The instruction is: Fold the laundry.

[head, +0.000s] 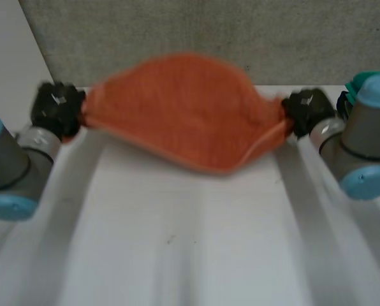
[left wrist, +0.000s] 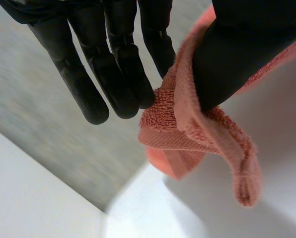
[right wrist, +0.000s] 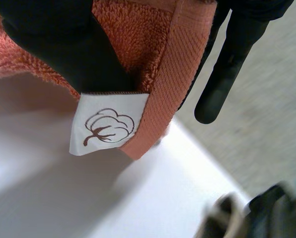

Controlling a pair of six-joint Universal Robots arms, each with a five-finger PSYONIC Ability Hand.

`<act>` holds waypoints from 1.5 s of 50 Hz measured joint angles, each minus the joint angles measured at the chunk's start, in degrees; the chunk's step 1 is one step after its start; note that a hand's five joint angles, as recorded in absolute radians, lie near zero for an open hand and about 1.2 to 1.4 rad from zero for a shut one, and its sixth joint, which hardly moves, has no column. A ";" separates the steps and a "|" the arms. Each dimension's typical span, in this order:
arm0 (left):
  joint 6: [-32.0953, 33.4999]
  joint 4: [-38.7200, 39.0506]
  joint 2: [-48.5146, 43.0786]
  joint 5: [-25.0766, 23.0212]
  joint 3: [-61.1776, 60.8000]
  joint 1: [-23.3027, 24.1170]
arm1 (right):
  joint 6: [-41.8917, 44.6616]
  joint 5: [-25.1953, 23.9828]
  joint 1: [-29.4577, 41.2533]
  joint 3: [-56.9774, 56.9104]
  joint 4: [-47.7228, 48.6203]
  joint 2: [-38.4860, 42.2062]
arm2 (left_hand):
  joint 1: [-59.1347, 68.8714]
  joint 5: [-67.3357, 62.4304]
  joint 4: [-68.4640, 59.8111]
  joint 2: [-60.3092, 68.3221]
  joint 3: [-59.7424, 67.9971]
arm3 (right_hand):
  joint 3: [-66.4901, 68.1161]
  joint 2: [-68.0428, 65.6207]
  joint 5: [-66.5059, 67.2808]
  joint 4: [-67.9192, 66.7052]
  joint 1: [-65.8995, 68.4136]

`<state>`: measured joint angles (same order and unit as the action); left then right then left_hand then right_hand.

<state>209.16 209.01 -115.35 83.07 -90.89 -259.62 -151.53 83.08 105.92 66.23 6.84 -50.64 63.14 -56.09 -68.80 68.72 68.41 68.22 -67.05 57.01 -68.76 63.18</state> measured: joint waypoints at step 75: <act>-0.46 0.06 6.72 0.10 -10.11 -1.96 | 0.16 -3.08 -2.35 27.90 -4.08 -10.67 | 0.00 0.00 0.00 0.00 0.00 | -29.05 28.18 -29.06 29.84 -25.33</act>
<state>208.70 209.07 -108.64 83.16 -101.00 -261.59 -151.37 80.00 103.58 94.13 2.76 -61.31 63.14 -56.09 -68.81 68.72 68.42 39.18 -38.87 27.95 -38.92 37.85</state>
